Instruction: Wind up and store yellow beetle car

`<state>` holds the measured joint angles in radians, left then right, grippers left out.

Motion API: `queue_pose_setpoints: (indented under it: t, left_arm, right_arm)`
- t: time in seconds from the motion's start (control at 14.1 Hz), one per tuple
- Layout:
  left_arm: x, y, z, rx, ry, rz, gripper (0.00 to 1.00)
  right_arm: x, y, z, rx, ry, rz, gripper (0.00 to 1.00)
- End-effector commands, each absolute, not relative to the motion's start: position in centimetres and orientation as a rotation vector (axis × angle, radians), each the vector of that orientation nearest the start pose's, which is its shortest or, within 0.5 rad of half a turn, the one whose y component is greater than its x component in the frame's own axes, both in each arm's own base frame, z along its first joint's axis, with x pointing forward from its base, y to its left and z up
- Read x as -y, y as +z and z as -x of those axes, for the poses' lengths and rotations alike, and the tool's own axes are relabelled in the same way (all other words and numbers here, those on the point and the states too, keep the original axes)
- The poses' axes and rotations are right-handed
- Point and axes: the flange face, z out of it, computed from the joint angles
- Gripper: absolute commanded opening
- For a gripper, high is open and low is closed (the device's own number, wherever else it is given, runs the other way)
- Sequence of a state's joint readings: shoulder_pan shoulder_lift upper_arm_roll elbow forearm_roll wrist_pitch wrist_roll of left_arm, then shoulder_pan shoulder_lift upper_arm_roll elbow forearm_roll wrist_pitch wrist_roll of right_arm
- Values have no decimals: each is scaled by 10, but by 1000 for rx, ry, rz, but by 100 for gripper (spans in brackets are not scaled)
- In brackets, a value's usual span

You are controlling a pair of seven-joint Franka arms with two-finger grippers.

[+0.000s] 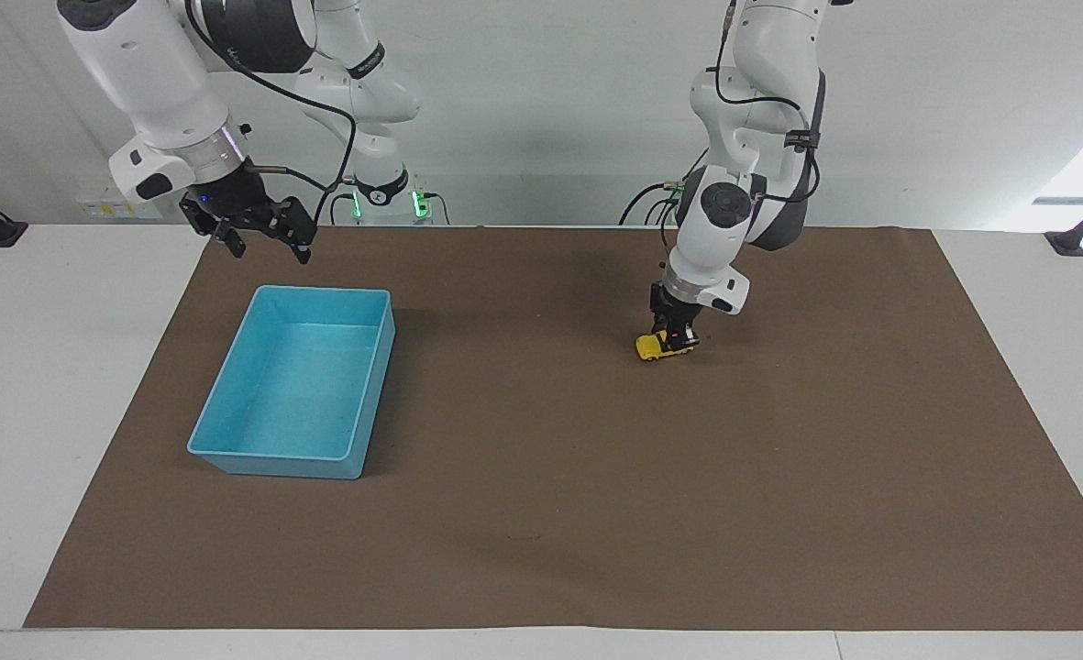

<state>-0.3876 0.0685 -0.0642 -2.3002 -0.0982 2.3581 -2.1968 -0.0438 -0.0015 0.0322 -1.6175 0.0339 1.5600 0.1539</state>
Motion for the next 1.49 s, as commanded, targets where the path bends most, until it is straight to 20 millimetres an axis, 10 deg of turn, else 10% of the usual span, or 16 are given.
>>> queue_pose_setpoints:
  t: [0.0,0.64,0.78,1.06,1.42]
  left_arm:
    - [179,277,-476,-2491,-108,-1965,12]
    - [153,276,-485,-2488,-116,-1976,30]
    - [154,290,-496,-2496,-119,-1962,100]
    - [149,360,-536,-2534,-157,-1949,100]
    - [150,372,-539,-2543,-154,-1921,100]
  right_arm:
    - [3,605,-554,-233,99,3090,100]
    - [3,605,-554,-233,99,3090,100]
    - [3,605,-554,-233,97,3090,100]
    - [3,605,-554,-233,99,3090,100]
    - [3,605,-554,-233,99,3090,100]
